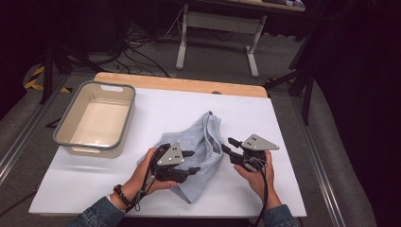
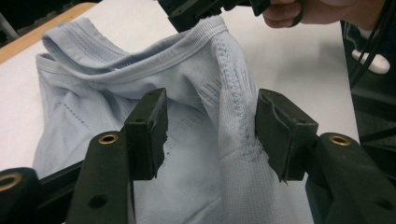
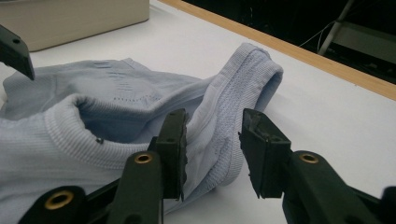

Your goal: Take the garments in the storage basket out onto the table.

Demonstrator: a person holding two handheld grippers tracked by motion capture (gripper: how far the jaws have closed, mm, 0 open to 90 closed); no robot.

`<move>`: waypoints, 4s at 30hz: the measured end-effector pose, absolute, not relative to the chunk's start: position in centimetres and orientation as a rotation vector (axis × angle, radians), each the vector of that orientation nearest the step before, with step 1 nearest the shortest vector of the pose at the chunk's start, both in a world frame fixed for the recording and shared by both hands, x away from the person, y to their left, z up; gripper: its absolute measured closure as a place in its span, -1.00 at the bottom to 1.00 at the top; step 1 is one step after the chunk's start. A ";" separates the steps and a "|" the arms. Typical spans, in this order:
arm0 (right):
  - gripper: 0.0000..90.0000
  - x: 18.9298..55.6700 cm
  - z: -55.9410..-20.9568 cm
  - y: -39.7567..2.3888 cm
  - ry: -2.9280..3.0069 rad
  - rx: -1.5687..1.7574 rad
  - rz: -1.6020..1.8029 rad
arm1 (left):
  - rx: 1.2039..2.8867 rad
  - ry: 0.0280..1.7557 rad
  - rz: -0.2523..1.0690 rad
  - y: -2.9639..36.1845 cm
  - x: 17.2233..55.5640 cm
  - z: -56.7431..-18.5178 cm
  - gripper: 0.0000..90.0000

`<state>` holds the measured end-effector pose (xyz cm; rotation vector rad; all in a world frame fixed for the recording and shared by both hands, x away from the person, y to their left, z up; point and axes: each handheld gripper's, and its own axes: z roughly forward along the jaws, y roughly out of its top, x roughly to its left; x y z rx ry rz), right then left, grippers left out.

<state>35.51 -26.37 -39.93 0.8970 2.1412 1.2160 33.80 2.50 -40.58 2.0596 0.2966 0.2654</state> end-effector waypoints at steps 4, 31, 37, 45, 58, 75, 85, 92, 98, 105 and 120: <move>0.38 35.5 -40.0 -26.2 2.148 0.895 1.210 | 2.080 0.281 0.248 2.0 33.6 -41.0 0.01; 0.37 35.5 -40.9 -25.6 2.128 0.903 1.206 | 2.117 0.270 0.293 0.5 32.4 -42.2 0.89; 0.30 35.4 -40.4 -25.7 2.098 0.861 1.241 | 2.086 0.282 0.329 1.5 32.6 -41.3 0.90; 0.13 35.4 -40.2 -26.3 2.035 0.884 1.294 | 2.063 0.309 0.369 2.8 32.9 -40.2 0.90; 0.09 36.2 -41.1 -27.1 2.119 0.852 1.322 | 2.043 0.355 0.455 4.6 33.2 -39.1 0.90; -0.25 39.0 -43.3 -24.1 2.354 0.702 1.250 | 2.010 0.394 0.495 7.4 33.7 -37.3 0.90; -0.10 41.0 -44.8 -22.9 2.411 0.728 1.130 | 2.001 0.400 0.495 7.6 33.8 -37.2 0.90; 0.13 41.2 -44.5 -22.7 2.377 0.706 1.186 | 2.002 0.408 0.506 7.7 33.9 -37.1 0.90; 0.68 41.1 -44.2 -22.1 2.350 0.670 1.174 | 1.993 0.424 0.508 8.1 34.1 -37.1 0.90; 0.78 40.5 -43.0 -22.2 2.284 0.667 1.197 | 1.974 0.429 0.510 8.4 34.3 -36.8 0.90; 0.84 38.2 -33.5 -24.7 2.108 0.576 1.066 | 1.822 0.436 0.579 8.2 33.4 -35.2 0.90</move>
